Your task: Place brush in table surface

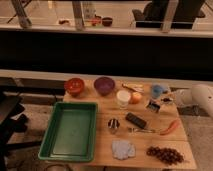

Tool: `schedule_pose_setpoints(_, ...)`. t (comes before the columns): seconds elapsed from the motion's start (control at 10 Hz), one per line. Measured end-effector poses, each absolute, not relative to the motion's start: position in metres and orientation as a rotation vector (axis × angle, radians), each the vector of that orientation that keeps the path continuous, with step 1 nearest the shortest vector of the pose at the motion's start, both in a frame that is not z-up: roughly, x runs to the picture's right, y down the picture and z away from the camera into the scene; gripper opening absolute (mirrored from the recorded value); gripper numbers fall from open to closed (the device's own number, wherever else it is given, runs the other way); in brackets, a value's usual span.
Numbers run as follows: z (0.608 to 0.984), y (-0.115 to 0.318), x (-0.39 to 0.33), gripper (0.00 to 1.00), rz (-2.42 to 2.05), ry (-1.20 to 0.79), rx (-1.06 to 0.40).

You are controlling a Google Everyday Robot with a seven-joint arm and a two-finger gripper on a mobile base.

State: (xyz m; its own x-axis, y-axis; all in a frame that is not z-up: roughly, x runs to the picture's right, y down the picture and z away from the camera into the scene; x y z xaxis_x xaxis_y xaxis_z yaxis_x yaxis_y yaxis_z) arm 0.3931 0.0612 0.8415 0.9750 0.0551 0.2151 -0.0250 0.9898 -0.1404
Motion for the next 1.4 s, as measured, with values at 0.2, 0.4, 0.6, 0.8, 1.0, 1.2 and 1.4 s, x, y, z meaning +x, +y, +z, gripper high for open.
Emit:
schedule_pose_setpoints(0.2,0.839,0.059,0.392,0.01,0.038,-0.222,-0.125)
schedule_pose_setpoints(0.4,0.836,0.058,0.392,0.01,0.037,-0.223,-0.114)
schedule_pose_setpoints(0.6,0.833,0.056,0.391,0.01,0.036,-0.225,-0.109)
schedule_pose_setpoints(0.8,0.832,0.058,0.391,0.01,0.036,-0.228,-0.112)
schedule_pose_setpoints(1.0,0.839,0.061,0.386,0.01,0.031,-0.237,-0.124)
schedule_pose_setpoints(1.2,0.851,0.066,0.383,0.01,0.026,-0.245,-0.143)
schedule_pose_setpoints(1.4,0.863,0.072,0.381,0.01,0.021,-0.251,-0.164)
